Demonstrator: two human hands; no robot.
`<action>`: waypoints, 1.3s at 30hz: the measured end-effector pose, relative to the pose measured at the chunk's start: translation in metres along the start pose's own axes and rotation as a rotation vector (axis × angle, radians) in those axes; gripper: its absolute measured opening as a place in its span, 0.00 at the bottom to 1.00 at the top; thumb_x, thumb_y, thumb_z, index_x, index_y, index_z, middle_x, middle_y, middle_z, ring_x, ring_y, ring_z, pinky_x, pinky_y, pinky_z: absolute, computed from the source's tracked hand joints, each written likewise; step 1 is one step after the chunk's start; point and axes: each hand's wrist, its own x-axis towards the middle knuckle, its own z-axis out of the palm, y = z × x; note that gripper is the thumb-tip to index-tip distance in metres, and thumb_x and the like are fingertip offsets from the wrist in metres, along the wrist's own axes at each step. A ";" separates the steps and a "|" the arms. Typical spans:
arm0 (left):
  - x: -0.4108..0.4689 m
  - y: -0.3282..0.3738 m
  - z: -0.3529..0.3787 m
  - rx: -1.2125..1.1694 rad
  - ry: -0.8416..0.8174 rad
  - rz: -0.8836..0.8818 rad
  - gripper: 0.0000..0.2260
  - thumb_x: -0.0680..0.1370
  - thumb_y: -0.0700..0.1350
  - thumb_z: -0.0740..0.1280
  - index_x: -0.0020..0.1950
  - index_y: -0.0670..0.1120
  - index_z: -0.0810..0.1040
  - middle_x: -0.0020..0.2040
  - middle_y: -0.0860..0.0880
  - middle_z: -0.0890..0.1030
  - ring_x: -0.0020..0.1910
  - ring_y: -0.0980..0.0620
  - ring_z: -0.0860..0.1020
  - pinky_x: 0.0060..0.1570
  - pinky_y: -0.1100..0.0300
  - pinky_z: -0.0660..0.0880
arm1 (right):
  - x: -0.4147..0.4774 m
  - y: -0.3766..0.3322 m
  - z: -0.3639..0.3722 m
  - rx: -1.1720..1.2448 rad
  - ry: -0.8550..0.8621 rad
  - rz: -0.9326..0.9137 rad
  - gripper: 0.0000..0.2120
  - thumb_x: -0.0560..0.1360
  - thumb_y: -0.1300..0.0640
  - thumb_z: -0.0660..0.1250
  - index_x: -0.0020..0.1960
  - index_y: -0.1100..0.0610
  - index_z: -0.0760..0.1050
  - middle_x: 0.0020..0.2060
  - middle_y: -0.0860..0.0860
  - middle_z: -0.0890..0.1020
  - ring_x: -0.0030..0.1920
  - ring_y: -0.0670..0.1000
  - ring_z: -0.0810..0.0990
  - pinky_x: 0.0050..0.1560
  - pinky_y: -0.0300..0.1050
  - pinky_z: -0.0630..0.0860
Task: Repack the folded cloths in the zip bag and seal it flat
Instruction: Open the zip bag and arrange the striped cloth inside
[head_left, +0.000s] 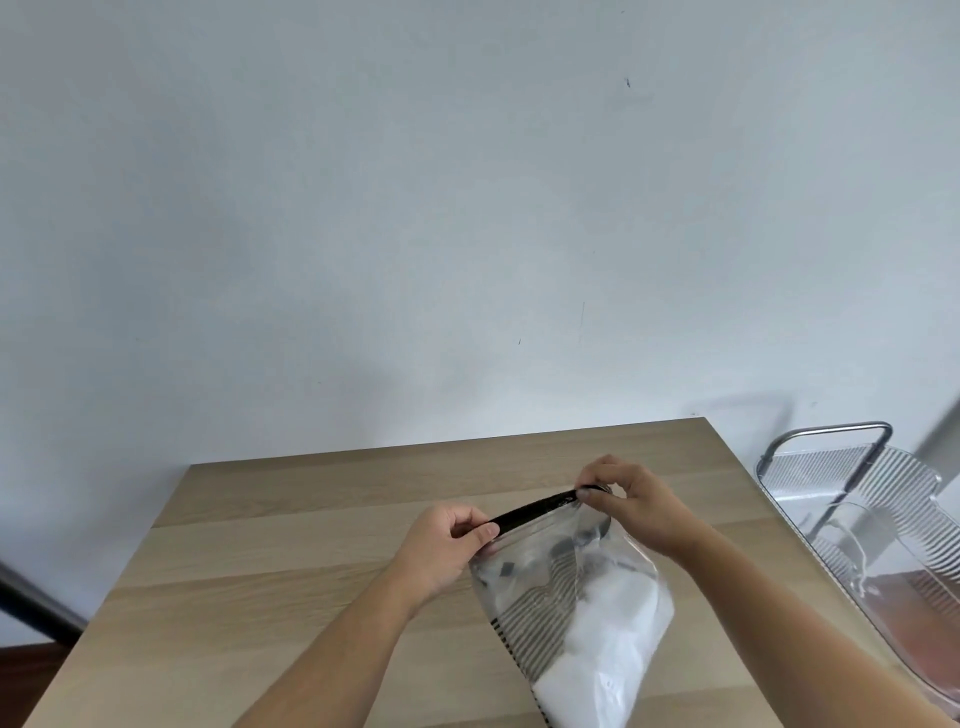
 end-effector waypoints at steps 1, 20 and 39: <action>0.000 0.000 0.000 0.014 -0.008 0.001 0.08 0.76 0.40 0.68 0.36 0.47 0.80 0.33 0.51 0.82 0.34 0.56 0.78 0.41 0.63 0.75 | 0.001 -0.002 -0.001 0.030 -0.029 0.000 0.11 0.74 0.61 0.68 0.35 0.51 0.79 0.40 0.50 0.77 0.45 0.51 0.75 0.57 0.50 0.69; -0.003 0.039 0.028 -0.096 -0.017 0.061 0.09 0.75 0.47 0.68 0.36 0.50 0.83 0.33 0.53 0.85 0.32 0.60 0.80 0.36 0.70 0.73 | -0.009 0.008 0.035 -0.226 0.177 -0.104 0.14 0.74 0.54 0.69 0.54 0.39 0.74 0.52 0.34 0.77 0.59 0.43 0.75 0.66 0.54 0.67; -0.001 0.045 0.013 -0.354 -0.097 0.009 0.08 0.75 0.43 0.69 0.36 0.48 0.83 0.31 0.50 0.83 0.31 0.56 0.80 0.34 0.65 0.76 | 0.006 -0.007 0.027 -0.004 0.455 -0.306 0.20 0.74 0.70 0.65 0.55 0.48 0.81 0.49 0.36 0.81 0.53 0.38 0.78 0.55 0.28 0.71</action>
